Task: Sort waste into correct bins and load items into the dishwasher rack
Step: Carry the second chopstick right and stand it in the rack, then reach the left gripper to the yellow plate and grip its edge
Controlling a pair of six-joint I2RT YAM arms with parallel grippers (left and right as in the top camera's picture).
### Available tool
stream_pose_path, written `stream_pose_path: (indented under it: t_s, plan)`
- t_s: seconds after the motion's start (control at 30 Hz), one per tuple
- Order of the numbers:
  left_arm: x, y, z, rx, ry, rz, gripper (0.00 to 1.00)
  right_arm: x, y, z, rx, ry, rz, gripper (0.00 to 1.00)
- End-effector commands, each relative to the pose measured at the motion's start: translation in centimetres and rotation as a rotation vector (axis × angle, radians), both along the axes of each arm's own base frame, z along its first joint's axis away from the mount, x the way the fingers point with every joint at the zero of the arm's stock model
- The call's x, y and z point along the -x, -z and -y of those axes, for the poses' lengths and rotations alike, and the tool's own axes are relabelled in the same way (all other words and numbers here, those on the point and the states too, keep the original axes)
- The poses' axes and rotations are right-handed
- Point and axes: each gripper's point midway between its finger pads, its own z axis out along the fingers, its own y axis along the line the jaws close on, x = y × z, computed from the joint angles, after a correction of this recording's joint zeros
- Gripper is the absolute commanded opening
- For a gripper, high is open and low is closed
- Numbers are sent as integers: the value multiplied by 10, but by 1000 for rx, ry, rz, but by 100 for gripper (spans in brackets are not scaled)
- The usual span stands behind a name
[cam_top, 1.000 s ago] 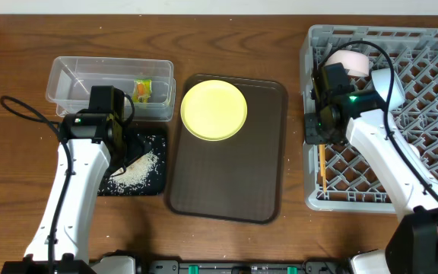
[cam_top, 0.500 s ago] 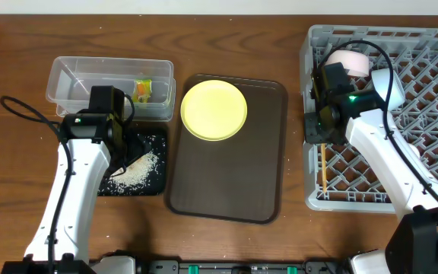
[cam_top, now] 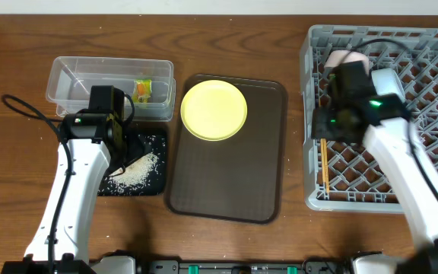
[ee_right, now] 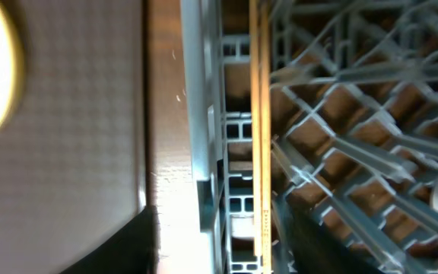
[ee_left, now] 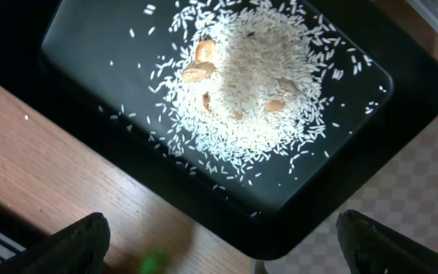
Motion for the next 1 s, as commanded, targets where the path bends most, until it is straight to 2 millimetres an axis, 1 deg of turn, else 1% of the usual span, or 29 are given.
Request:
stream_pose_path:
  t_s: [0.0,0.03,0.17,0.3,0.43,0.47,0.6,0.73,0.97]
  plan:
    - [-11,-2,7,35,112,26,98,5,-34,12,-65,49,95,79]
    - [-15,-2,13,60,147,42,98,8,-41,17,-65,60,114,84]
    - [-37,-7,43,152,297,136,98,12,-54,30,-40,35,158,88]
    - [-57,-14,70,151,429,223,98,10,-54,35,-31,45,164,91]
    - [-75,-20,107,142,588,299,98,2,-54,35,-29,37,179,91]
    - [-82,-22,119,137,634,328,98,1,-53,35,-26,35,179,91]
    - [-106,-24,152,104,715,415,98,0,-51,36,-21,28,175,91]
    - [-123,-21,185,115,777,429,98,1,-51,35,-21,27,173,91]
    - [-160,-11,228,127,830,417,98,1,-51,35,-15,13,173,91]
